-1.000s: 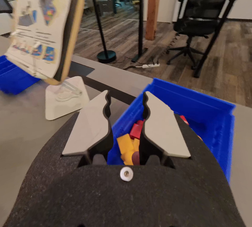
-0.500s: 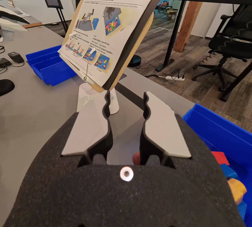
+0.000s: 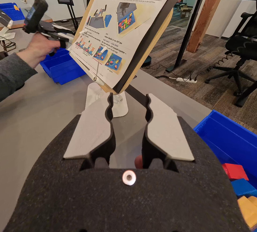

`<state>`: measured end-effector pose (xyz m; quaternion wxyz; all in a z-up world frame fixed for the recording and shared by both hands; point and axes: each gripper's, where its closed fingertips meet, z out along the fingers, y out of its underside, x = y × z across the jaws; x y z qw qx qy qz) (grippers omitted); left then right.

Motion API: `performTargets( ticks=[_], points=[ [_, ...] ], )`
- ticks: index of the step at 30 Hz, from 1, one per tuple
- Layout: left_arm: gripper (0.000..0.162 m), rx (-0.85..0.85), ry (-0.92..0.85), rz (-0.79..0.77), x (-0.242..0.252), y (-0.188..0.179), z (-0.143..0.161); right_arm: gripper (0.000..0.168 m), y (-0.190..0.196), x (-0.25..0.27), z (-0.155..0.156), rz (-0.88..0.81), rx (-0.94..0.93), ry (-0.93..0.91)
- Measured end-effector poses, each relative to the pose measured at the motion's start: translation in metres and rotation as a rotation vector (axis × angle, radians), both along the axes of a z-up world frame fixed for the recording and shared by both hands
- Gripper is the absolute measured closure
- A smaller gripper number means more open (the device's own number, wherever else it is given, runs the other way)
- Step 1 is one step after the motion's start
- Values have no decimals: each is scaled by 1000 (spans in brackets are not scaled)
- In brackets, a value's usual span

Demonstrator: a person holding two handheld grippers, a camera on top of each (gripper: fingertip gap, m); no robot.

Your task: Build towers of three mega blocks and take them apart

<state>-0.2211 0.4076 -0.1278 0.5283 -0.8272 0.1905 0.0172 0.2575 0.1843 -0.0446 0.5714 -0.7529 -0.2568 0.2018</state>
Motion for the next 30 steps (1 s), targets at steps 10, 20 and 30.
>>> performTargets(
  ticks=[10,20,30],
  points=[
    [78,-19,92,130,-14,46,-32,125,0,-8,-3,22,-6,-3],
    [80,-77,93,162,-21,69,-56,126,0,-9,-4,28,-6,-8],
    [97,-151,113,175,-22,76,-79,126,0,-10,-4,31,-4,-9]
  ],
)
